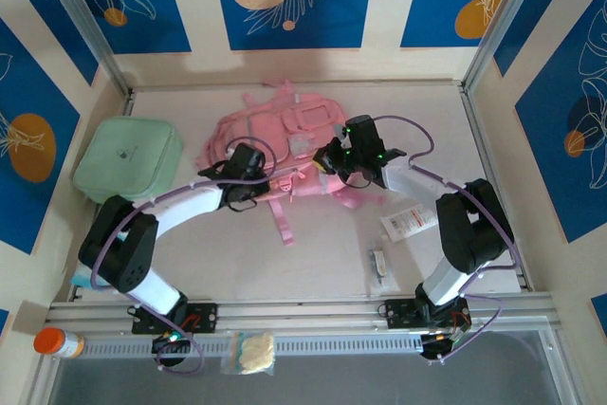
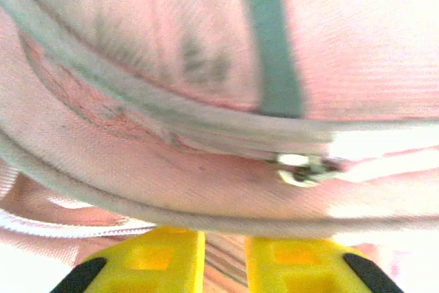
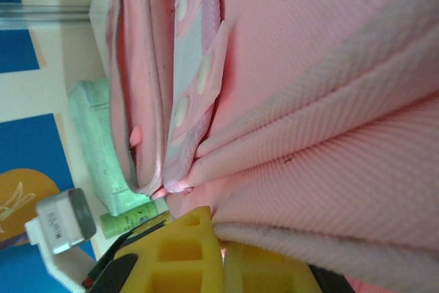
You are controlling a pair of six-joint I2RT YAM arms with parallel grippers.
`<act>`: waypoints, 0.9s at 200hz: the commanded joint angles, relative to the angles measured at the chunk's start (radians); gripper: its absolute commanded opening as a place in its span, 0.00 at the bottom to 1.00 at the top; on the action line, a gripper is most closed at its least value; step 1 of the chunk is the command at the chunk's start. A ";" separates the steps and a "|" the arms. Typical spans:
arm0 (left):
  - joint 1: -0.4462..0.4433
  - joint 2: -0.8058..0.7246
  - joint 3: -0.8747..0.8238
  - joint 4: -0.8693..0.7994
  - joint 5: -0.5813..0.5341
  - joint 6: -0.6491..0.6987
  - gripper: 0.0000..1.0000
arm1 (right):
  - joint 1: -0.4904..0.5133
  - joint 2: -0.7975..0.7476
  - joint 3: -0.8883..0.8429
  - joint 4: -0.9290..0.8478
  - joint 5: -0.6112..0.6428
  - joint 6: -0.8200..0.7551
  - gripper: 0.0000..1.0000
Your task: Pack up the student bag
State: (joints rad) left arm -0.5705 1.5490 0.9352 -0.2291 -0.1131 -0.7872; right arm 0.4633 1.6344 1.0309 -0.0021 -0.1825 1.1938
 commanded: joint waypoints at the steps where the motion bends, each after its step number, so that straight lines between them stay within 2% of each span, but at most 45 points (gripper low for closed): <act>1: -0.026 -0.113 0.014 -0.050 0.006 0.028 0.26 | 0.023 -0.064 -0.001 0.133 -0.026 0.069 0.00; 29: -0.161 -0.164 0.048 -0.081 -0.042 -0.027 0.32 | 0.049 -0.075 -0.003 0.130 0.029 0.125 0.00; 50: -0.229 -0.084 0.140 -0.108 -0.022 -0.027 0.36 | 0.054 -0.079 0.006 0.107 0.036 0.131 0.00; 71: -0.283 0.001 0.226 -0.177 -0.113 -0.022 0.38 | 0.052 -0.095 -0.006 0.099 0.046 0.133 0.00; 123: -0.301 0.106 0.310 -0.246 -0.247 -0.025 0.40 | 0.045 -0.113 -0.008 0.087 0.039 0.129 0.00; 158: -0.298 0.132 0.320 -0.198 -0.268 -0.007 0.41 | 0.046 -0.102 -0.003 0.088 0.031 0.131 0.00; 180: -0.292 0.187 0.373 -0.225 -0.294 -0.006 0.42 | 0.049 -0.103 -0.008 0.096 0.035 0.137 0.00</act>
State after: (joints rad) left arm -0.8669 1.6791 1.2388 -0.4320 -0.3492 -0.8028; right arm 0.5045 1.5871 1.0058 0.0296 -0.1081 1.3216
